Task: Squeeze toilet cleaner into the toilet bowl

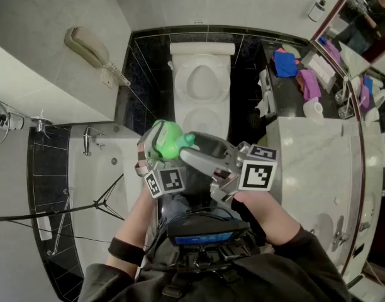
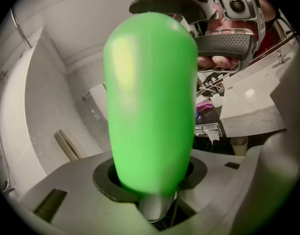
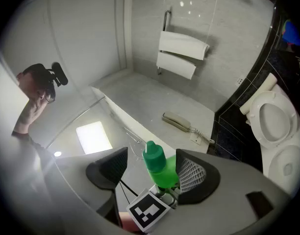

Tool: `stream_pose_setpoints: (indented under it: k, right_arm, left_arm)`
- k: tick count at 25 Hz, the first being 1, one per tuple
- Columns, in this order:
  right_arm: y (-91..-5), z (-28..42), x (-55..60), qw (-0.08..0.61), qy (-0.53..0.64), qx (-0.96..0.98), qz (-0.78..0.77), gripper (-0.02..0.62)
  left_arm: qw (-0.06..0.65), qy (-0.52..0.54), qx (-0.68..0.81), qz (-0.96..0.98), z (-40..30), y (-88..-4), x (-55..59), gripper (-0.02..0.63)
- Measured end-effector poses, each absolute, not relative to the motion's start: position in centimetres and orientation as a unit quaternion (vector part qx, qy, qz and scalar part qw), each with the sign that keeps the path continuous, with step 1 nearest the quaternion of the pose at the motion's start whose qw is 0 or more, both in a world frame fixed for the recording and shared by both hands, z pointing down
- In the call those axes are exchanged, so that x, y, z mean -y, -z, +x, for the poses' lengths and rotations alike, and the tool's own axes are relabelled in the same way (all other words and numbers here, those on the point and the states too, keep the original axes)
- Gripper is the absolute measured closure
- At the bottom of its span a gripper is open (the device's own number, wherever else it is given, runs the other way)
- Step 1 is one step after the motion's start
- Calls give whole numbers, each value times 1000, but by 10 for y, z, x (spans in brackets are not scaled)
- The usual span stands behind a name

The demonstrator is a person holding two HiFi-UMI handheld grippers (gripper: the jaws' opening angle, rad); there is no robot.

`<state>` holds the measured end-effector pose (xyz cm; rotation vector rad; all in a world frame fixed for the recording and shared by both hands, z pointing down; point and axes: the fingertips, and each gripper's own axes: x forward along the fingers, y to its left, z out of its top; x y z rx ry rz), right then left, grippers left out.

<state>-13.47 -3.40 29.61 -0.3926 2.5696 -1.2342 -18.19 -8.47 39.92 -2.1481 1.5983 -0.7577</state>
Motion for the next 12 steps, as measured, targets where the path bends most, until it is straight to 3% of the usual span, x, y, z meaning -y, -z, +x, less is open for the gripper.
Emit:
stream_pose_setpoints:
  k: [4,7,12]
  right_arm:
    - [-298,-135,35,122,426,-885,-141,312]
    - [-300,-135,37,106,407,-893,-159,447]
    - [-297,-135,36,97,363,-913,-162,448]
  left_arm:
    - [191,280,-565,-752,-181,-399,82,414]
    - [190,283,-562,-753,-179,-401,81,414]
    - [168,282,-536,-777,-173,-405,78,414]
